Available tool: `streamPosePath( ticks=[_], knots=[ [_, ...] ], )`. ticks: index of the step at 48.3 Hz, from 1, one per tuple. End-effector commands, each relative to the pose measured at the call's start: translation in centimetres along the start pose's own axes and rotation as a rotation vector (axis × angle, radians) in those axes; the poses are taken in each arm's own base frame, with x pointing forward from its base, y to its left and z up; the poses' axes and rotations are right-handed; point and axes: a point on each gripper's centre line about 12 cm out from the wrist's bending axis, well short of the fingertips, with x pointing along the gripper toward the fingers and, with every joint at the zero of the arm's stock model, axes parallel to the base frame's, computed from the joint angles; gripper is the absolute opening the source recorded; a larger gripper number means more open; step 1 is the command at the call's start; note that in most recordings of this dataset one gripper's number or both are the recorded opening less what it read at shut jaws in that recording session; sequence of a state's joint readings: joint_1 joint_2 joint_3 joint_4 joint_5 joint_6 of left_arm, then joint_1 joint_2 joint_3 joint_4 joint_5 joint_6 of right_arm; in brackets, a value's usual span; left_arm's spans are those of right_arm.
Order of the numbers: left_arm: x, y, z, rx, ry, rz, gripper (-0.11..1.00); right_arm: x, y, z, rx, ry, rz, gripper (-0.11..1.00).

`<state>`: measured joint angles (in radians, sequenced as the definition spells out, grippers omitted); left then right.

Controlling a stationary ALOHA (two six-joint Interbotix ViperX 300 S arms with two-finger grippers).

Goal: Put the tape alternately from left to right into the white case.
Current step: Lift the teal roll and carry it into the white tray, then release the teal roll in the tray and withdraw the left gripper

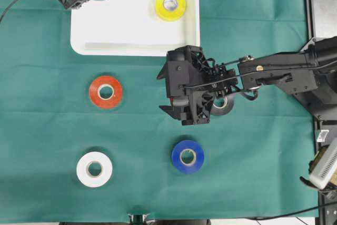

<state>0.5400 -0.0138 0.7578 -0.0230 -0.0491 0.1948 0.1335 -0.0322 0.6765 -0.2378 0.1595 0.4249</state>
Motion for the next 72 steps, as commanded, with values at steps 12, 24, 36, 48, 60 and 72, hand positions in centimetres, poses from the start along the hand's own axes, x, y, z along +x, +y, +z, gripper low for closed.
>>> streamPosePath(
  ticks=[12, 24, 36, 48, 60, 72],
  knots=[
    [-0.4, 0.2, 0.5, -0.004, -0.022, 0.005, 0.25, -0.8, 0.3, 1.0, -0.002, -0.045, 0.014, 0.73],
    [-0.5, 0.0, 0.4, 0.000, -0.020, 0.001, 0.81, -0.8, 0.3, 1.0, -0.001, -0.046, 0.013, 0.73],
    [-0.8, -0.2, 0.7, 0.003, -0.030, -0.002, 0.77, -0.8, 0.3, 1.0, -0.002, -0.047, 0.015, 0.73],
    [-1.7, -0.5, 1.3, 0.008, -0.054, -0.005, 0.77, -0.8, 0.3, 1.0, -0.003, -0.046, 0.013, 0.73],
    [-2.2, -1.2, 1.0, 0.014, -0.052, -0.021, 0.77, -0.8, 0.3, 1.0, -0.002, -0.045, 0.014, 0.73],
    [-3.5, -4.8, 0.3, 0.075, -0.045, -0.104, 0.77, -0.8, 0.3, 1.0, -0.001, -0.044, 0.013, 0.73]
  ],
)
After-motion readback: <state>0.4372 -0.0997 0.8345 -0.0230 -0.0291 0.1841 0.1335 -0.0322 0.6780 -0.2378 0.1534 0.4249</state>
